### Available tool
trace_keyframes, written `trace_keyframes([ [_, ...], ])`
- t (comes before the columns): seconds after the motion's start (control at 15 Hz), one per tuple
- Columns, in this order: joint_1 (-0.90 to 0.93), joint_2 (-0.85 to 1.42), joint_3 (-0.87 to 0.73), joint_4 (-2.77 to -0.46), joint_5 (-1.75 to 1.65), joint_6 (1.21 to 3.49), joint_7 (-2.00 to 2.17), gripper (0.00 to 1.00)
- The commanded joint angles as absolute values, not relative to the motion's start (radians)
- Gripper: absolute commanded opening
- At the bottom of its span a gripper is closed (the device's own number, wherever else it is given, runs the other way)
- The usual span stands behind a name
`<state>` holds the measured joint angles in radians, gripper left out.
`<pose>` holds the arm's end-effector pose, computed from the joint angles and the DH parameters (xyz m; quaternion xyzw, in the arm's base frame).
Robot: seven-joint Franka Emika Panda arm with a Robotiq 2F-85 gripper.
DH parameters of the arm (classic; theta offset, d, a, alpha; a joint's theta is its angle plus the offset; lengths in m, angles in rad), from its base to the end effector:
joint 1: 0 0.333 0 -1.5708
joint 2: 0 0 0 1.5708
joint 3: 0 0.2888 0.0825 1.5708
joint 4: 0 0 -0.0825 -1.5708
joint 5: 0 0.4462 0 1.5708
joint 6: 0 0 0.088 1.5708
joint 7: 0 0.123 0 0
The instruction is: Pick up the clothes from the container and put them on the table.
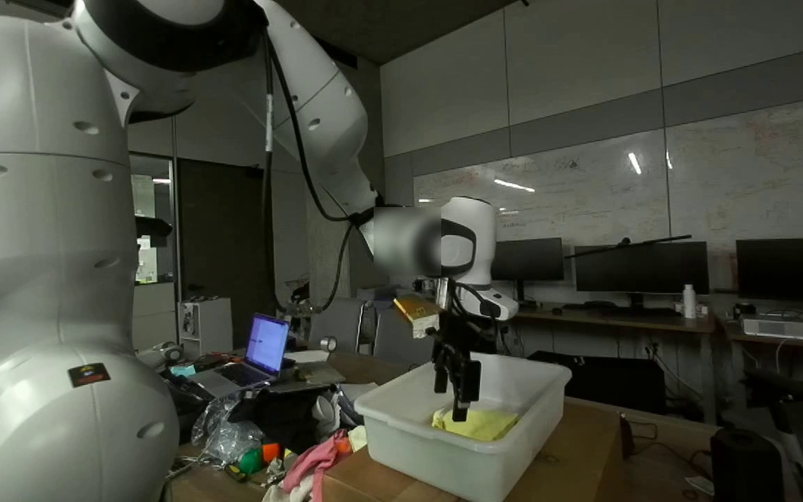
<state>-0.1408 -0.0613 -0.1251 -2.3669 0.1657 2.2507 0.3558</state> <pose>0.5157 -0.1329 0.2609 -0.9318 0.3556 0.0308 0.0654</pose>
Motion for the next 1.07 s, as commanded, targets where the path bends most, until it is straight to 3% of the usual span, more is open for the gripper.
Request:
trace_keyframes([
  [0.0,-0.137,-0.049,-0.122,-2.375,0.168,2.299,0.368,1.0],
  [1.0,-0.089,0.094,-0.119,-2.36,-0.061,2.395,0.536,1.0],
])
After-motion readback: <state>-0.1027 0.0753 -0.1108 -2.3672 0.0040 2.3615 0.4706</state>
